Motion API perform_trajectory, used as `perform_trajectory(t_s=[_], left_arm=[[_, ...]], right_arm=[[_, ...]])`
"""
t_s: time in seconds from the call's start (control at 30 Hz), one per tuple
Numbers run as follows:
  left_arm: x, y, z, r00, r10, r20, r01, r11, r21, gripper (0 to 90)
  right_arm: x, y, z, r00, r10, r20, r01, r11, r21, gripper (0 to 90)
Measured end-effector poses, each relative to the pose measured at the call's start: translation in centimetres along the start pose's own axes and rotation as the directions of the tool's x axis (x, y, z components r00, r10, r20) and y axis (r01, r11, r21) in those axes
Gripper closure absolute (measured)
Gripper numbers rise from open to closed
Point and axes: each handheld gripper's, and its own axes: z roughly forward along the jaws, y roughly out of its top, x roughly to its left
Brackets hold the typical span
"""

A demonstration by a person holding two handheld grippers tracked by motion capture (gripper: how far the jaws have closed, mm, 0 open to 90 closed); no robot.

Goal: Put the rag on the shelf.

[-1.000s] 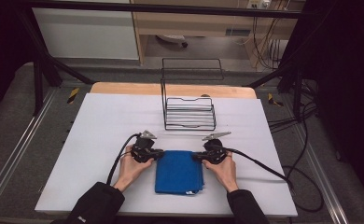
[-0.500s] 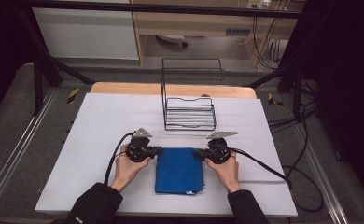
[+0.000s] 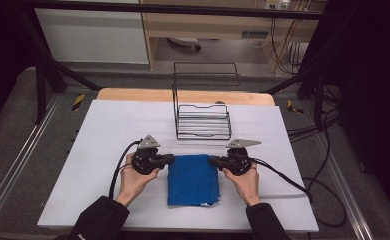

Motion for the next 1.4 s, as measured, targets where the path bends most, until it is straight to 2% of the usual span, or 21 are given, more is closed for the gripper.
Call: perform_trajectory(t_s=[0.17,0.7,1.17,1.4], left_arm=[[-0.4,0.3,-0.4,0.9997,0.015,-0.017,-0.016,0.9997,-0.018,86.1],[-1.1,1.4,-2.1,0.9993,0.031,-0.019,-0.032,0.996,-0.083,86.2],[-1.7,2.1,-3.1,0.9986,0.05,-0.019,-0.052,0.9888,-0.14,86.2],[-1.8,2.4,-3.6,0.9983,0.056,-0.015,-0.058,0.9825,-0.177,86.1]], right_arm=[[0.3,0.5,-0.6,0.9996,-0.028,0.004,0.028,0.999,-0.029,83.9],[1.4,1.7,-2.4,0.9964,-0.083,0.019,0.084,0.991,-0.108,83.9],[2.2,2.5,-3.8,0.9922,-0.119,0.037,0.123,0.978,-0.17,83.9],[2.5,2.9,-4.4,0.9911,-0.126,0.043,0.132,0.971,-0.201,83.9]])
